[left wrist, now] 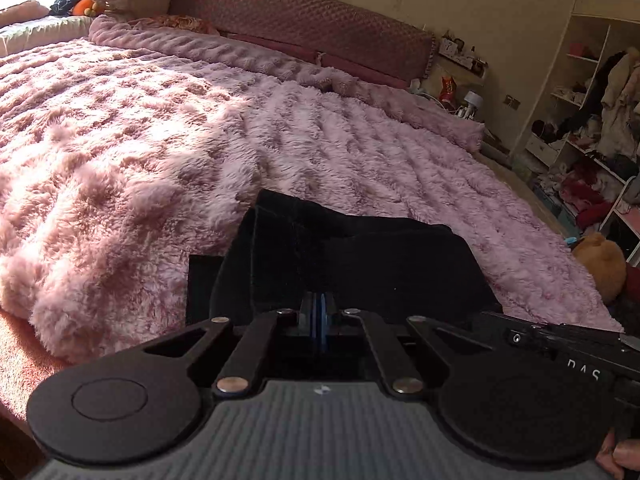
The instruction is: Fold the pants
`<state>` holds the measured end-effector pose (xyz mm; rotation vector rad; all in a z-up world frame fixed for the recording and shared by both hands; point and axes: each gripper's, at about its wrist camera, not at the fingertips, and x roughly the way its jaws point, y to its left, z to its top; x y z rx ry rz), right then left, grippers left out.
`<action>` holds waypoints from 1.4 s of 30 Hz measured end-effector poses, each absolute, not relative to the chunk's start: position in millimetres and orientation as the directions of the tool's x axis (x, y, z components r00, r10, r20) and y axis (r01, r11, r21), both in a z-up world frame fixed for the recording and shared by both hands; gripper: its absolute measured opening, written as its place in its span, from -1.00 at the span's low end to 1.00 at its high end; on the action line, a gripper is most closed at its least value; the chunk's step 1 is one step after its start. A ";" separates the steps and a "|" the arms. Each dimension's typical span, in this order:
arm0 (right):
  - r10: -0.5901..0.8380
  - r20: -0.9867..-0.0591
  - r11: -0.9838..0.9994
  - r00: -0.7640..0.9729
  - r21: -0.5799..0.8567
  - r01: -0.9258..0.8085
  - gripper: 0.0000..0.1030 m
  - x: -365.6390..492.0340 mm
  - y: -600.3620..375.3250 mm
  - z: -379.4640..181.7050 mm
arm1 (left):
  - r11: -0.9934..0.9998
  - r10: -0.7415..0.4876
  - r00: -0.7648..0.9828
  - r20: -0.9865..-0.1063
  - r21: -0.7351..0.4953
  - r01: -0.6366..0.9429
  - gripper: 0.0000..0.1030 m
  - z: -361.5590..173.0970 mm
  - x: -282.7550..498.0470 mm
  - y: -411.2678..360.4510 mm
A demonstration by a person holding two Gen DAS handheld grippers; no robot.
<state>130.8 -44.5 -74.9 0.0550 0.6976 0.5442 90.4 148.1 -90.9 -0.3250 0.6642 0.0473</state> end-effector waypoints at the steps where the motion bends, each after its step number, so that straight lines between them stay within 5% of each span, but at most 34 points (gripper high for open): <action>1: 0.497 -0.605 0.860 0.622 0.246 -0.448 -1.00 130.9 -47.7 -79.1 | 0.953 -0.047 0.779 -0.626 -0.263 -0.153 -1.00 -96.6 94.3 146.6; 5: 0.496 -0.639 0.866 0.587 0.317 -0.387 -1.00 138.7 -52.5 -94.0 | 0.968 -0.026 0.771 -0.636 -0.209 -0.140 -0.98 -110.2 100.8 141.6; 21: 0.487 -0.659 0.873 0.573 0.342 -0.349 -1.00 143.7 -57.8 -96.1 | 0.916 -0.138 0.691 -0.709 -0.357 -0.183 -0.90 -104.7 134.5 172.6; 39: 0.483 -0.667 0.875 0.568 0.334 -0.352 -1.00 144.5 -61.4 -91.5 | 0.956 -0.061 0.627 -0.776 -0.225 -0.186 -0.89 -83.7 241.9 165.0; 42: 0.504 -0.633 0.864 0.588 0.349 -0.364 -0.96 144.9 -69.8 -81.2 | 0.963 -0.057 0.697 -0.715 -0.224 -0.151 -0.56 -53.0 237.2 177.0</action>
